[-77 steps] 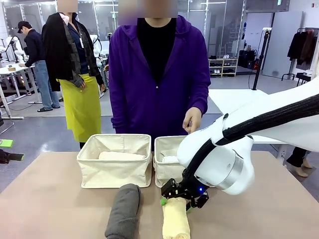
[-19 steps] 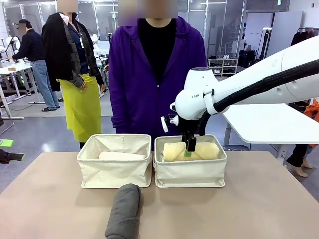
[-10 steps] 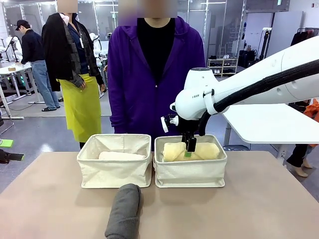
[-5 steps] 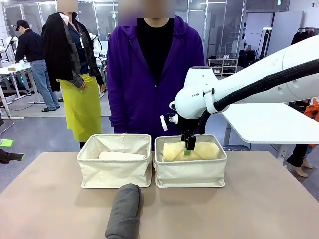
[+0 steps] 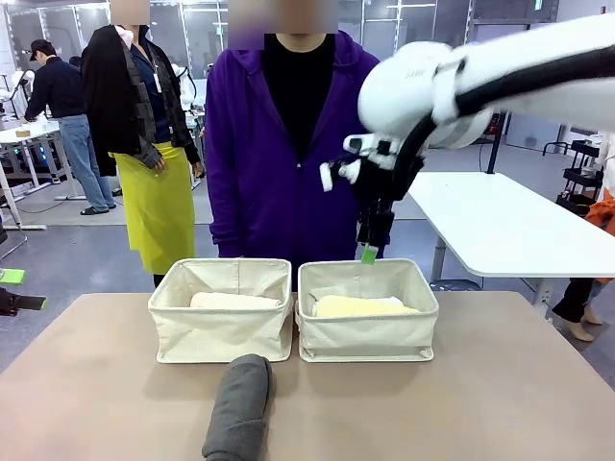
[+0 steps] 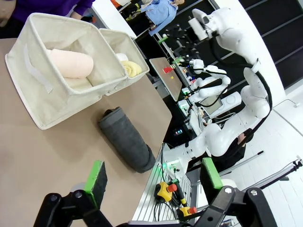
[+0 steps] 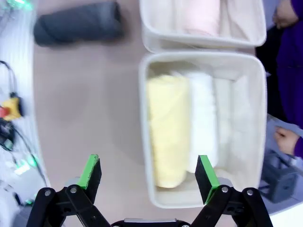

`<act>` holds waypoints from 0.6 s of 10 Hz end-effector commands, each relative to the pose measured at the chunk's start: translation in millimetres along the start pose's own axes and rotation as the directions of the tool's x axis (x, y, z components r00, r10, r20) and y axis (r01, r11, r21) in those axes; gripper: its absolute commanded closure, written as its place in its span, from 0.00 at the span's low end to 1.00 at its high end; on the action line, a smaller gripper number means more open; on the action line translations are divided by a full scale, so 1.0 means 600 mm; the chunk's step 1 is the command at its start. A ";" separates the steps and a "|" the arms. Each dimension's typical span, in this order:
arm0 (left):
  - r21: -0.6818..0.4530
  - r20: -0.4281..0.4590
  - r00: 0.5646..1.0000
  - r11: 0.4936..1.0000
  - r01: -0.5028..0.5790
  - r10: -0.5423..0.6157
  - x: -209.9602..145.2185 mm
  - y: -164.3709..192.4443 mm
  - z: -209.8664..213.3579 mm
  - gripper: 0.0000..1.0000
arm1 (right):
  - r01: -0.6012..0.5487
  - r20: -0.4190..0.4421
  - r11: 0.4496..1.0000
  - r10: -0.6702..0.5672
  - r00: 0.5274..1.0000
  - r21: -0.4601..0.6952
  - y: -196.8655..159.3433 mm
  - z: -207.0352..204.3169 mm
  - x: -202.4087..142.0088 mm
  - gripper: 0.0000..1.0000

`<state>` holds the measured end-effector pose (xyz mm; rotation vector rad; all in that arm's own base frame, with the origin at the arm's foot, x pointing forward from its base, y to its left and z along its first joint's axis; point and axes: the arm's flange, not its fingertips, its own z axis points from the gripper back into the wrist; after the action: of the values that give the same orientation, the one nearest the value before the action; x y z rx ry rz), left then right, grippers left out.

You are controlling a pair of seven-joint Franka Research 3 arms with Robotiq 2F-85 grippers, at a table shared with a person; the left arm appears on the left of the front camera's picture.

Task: Divide the towels into two baskets.
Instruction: Pick up one hotel-folded towel from the bottom of the table and place it in the Fabric basket indicated by the person.

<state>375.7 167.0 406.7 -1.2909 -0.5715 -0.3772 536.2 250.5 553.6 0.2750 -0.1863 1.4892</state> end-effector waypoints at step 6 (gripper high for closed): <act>0.002 0.000 1.000 1.000 -0.018 0.018 0.002 -0.009 0.003 0.00 | 0.362 0.509 0.816 -0.568 0.647 0.450 0.107 0.032 -0.393 0.00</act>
<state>375.7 166.8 406.7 -1.2910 -0.5712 -0.3774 478.7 33.6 517.5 0.9516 -0.3435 0.9038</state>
